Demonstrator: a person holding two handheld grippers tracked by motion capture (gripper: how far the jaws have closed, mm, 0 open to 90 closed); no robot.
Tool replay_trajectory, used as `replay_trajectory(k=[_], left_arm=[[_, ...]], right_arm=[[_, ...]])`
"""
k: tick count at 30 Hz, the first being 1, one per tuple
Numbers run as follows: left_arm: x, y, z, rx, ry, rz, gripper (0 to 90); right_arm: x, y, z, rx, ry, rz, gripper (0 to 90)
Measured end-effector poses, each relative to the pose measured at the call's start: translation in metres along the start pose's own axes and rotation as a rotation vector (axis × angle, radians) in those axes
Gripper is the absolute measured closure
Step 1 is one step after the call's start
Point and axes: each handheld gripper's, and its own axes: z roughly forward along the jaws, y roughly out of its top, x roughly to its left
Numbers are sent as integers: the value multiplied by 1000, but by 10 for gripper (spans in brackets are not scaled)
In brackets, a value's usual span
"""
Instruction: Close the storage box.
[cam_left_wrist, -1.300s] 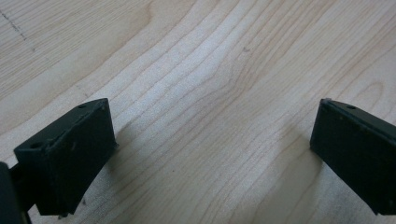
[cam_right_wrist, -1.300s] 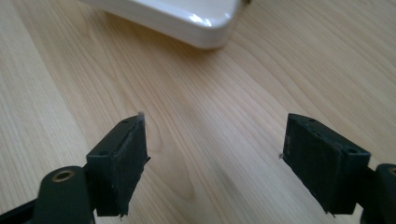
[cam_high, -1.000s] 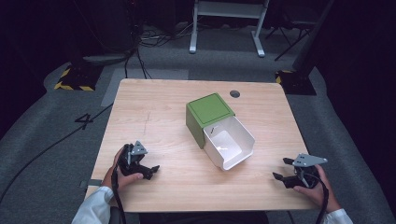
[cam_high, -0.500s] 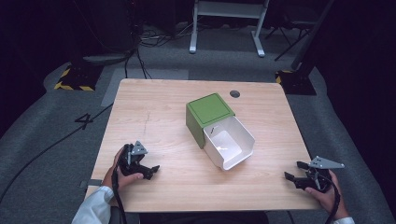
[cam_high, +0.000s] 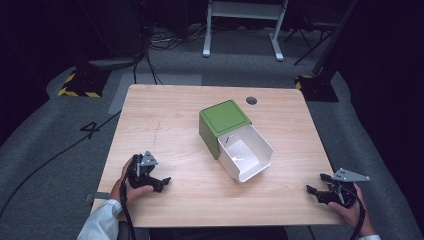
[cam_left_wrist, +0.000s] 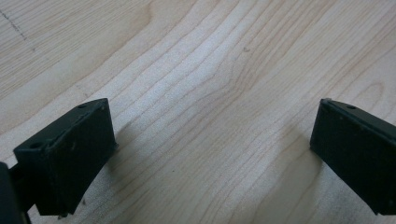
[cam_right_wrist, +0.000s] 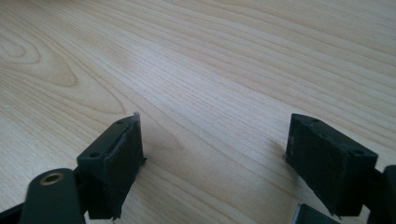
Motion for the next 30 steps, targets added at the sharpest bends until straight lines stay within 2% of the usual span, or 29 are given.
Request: replay_trajectory(k=[30], left_arm=[[0, 1, 1, -3, 3, -8, 2]], right_arm=[[1, 1, 1, 0, -14, 15, 190]])
